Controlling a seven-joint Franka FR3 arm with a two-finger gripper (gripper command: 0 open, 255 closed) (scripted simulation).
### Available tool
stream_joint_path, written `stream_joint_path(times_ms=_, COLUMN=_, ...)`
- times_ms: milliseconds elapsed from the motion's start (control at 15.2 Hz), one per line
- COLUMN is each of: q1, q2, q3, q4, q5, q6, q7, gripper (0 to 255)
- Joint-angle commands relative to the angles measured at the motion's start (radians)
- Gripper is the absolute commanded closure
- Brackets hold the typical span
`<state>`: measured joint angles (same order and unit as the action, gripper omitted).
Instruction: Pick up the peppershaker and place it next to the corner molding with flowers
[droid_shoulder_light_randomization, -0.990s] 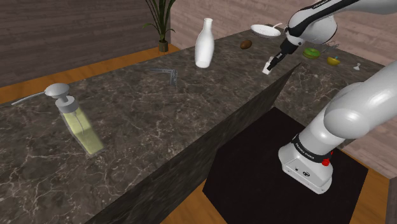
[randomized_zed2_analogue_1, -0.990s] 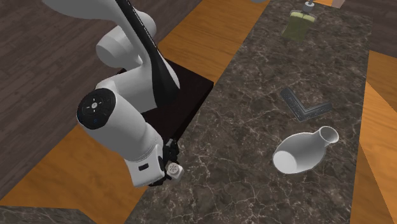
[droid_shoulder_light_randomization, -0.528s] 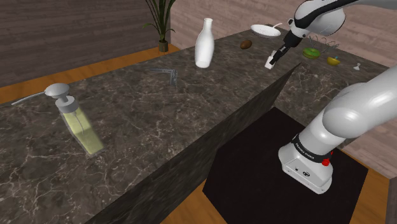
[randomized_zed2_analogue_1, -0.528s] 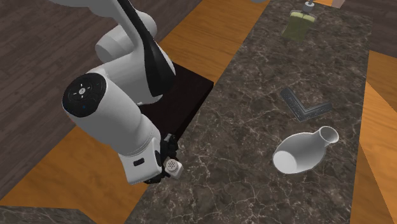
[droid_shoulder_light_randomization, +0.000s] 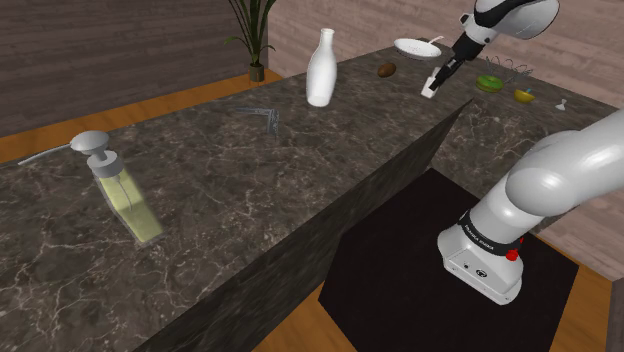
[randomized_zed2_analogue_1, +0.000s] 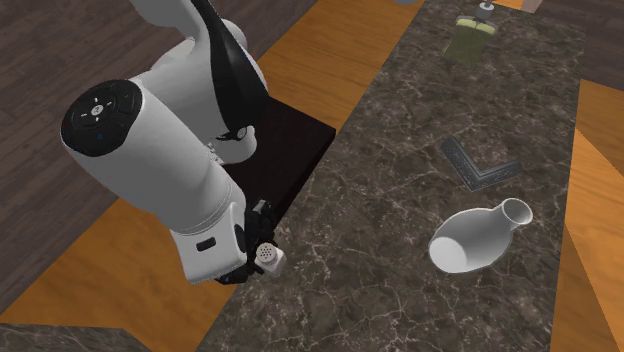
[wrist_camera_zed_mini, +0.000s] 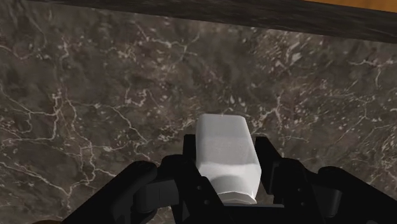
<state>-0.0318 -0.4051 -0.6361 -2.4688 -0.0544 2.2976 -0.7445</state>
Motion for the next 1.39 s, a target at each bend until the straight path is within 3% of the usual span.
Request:
stream_joint_path(times_ms=0, q1=-0.003, q2=-0.010, q3=0.008, q4=0.020, q5=-0.004, q6=-0.029, q7=0.008, gripper=255)
stream_joint_path(times_ms=660, q1=-0.013, q2=-0.055, q3=0.045, q4=0.109, q5=-0.018, q6=-0.160, q7=0.041, gripper=255)
stream_joint_path(times_ms=1320, q1=0.079, q2=-0.005, q3=0.227, q4=0.099, q5=0.030, q6=-0.097, q7=0.279, gripper=255)
